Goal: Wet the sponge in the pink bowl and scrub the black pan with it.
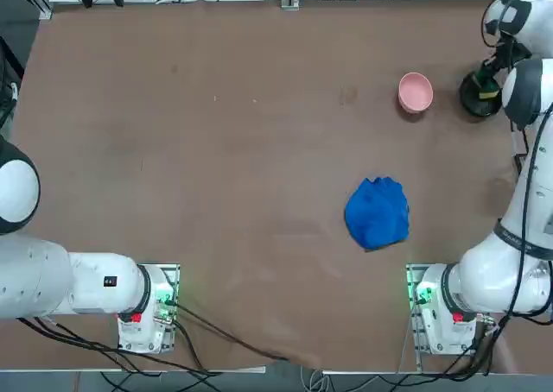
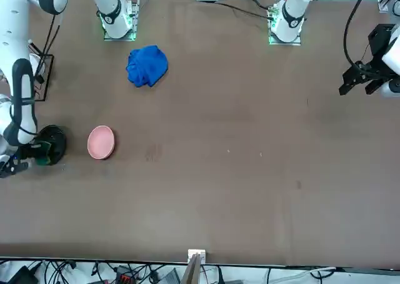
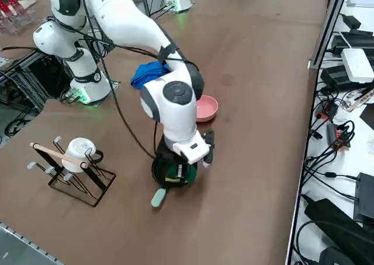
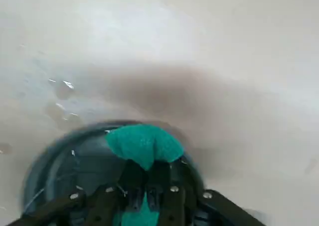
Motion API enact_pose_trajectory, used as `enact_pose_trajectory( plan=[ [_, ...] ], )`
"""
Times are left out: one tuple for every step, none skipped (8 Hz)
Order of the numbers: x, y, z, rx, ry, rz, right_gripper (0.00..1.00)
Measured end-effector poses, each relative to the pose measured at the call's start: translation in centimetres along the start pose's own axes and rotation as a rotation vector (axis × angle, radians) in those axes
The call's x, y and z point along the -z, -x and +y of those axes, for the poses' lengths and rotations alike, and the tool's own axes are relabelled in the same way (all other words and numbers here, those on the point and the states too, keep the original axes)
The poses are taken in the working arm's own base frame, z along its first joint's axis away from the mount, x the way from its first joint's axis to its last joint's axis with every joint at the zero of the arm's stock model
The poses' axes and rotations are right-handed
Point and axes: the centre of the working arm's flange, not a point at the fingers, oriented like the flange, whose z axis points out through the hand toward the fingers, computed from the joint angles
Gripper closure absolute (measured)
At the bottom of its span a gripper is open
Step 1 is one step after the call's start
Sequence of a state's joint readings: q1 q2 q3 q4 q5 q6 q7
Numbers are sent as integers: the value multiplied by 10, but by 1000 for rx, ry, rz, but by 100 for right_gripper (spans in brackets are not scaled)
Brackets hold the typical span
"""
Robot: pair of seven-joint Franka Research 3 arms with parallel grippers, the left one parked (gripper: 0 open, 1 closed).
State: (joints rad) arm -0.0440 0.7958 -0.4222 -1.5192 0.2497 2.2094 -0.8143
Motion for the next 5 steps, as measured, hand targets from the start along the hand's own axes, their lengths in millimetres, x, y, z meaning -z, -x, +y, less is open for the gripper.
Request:
enact_pose_trajectory(
  plan=[
    [0,-6,-12,4,-20,-19,93],
    [-1,-8,-20,6,-52,-48,93],
    [-2,-6,-26,6,-98,-86,93],
    [-3,-1,-30,4,-142,-125,93],
    [-5,5,-30,1,-171,-154,93]
  ],
)
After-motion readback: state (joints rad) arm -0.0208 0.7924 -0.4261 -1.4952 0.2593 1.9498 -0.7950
